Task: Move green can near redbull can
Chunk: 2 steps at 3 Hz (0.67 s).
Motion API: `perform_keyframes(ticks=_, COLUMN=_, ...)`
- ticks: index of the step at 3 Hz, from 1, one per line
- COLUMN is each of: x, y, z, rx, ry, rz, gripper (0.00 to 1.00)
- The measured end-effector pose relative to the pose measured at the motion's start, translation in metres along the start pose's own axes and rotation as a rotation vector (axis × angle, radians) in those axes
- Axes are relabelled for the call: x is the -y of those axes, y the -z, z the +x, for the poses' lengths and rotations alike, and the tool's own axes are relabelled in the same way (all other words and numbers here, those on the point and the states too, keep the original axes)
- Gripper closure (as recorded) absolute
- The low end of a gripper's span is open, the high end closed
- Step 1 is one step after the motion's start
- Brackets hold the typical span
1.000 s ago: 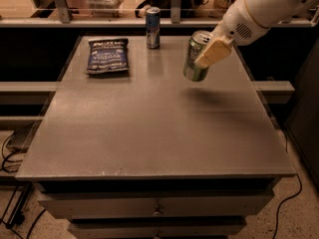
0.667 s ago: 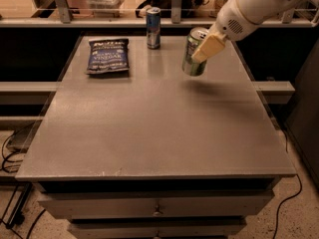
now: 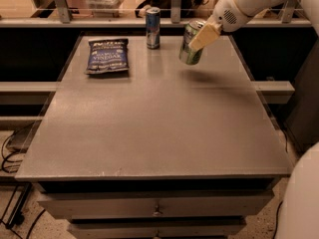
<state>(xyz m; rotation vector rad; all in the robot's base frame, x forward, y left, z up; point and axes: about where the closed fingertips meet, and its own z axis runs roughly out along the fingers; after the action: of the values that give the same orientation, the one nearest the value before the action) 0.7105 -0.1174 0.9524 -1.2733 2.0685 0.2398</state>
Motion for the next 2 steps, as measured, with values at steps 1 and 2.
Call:
perform_keyframes(ticks=1, x=-0.003, y=-0.006, z=0.0, rx=-0.006, ry=-0.008, rz=-0.004, gripper=1.0)
perform_keyframes(ticks=2, x=-0.001, y=-0.02, z=-0.007, rx=0.007, ry=-0.027, rz=0.003, gripper=1.0)
